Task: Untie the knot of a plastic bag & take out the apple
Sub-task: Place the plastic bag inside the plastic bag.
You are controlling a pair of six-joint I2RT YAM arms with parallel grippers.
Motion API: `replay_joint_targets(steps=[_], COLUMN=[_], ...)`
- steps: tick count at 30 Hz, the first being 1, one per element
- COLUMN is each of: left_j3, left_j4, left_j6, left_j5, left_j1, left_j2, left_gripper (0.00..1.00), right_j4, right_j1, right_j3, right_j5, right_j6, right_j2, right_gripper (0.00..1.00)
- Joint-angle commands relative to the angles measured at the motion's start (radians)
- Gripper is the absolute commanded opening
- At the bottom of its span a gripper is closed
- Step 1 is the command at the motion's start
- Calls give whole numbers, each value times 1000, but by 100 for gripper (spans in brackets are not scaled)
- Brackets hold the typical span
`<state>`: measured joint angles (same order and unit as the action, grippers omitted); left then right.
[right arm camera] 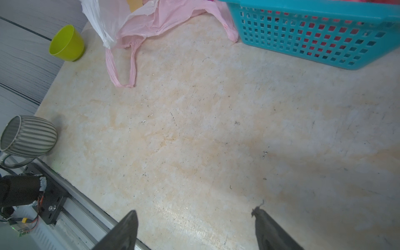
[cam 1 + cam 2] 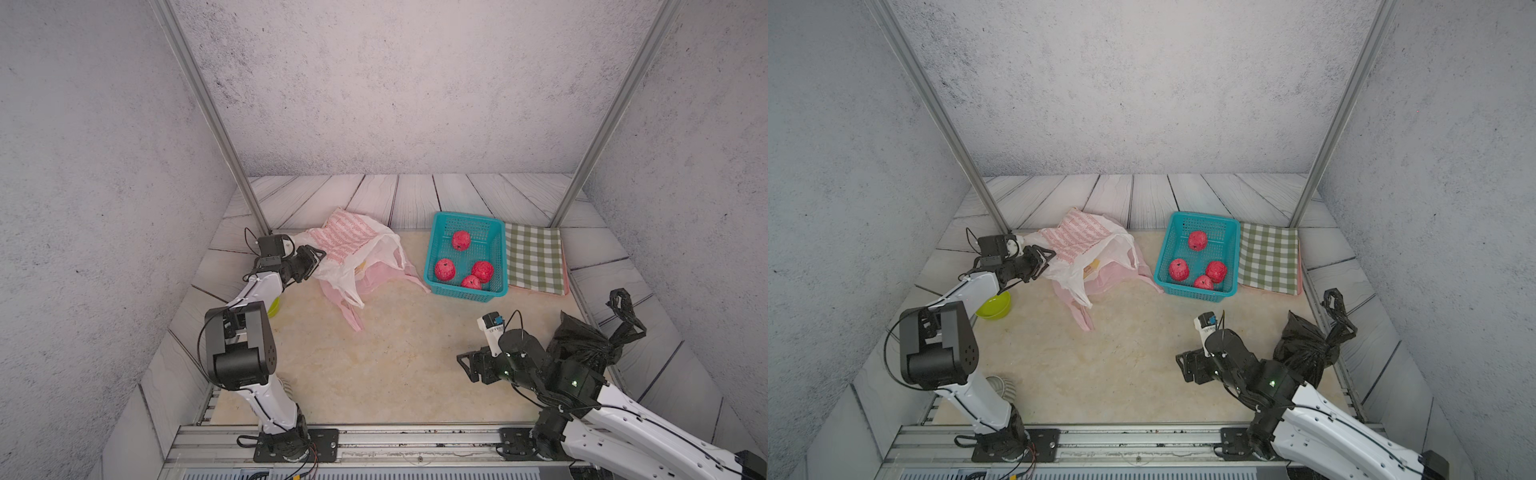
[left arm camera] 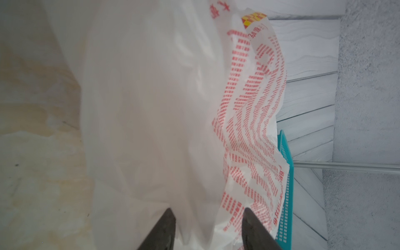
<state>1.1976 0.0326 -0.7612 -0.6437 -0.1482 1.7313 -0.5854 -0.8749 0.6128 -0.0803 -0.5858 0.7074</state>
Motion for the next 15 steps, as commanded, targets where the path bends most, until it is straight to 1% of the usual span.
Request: replay_joint_targets(steps=[1,2,4,5,7,9,11,12,14,15], left_j3=[39,37,24,20,14,4,-40,-64,-107,-122], left_j4=[82,94,104,102,92,77,12,-23,-95,-124], left_j6=[49,57,65,71,92,103,93,94,103,90], left_j5=[63,90,129,132,129,112,97,101,92,64], left_j1=[0,2,2,2,1,6,20,34,60,62], left_j2=[-99,-126,-205,-236,-298,-347,-391,-407,-416,-414], left_gripper=[55,60,77,88,94,96,99,99,99,99], right_j4=[6,7,3,-3,-21,-30,-36,-45,-68,-82], right_j1=[-3,-3,-2,-3,-3,-3,-2,-2,-1,-1], right_j3=[46,53,61,68,85,102,123,139,176,196], right_j5=[7,4,-9,-18,-40,-48,-57,-61,-65,-72], right_j6=[35,35,37,37,35,28,14,6,-11,-21], right_j2=[34,37,38,39,40,42,49,54,65,69], right_gripper=[85,85,86,86,86,87,87,87,87,87])
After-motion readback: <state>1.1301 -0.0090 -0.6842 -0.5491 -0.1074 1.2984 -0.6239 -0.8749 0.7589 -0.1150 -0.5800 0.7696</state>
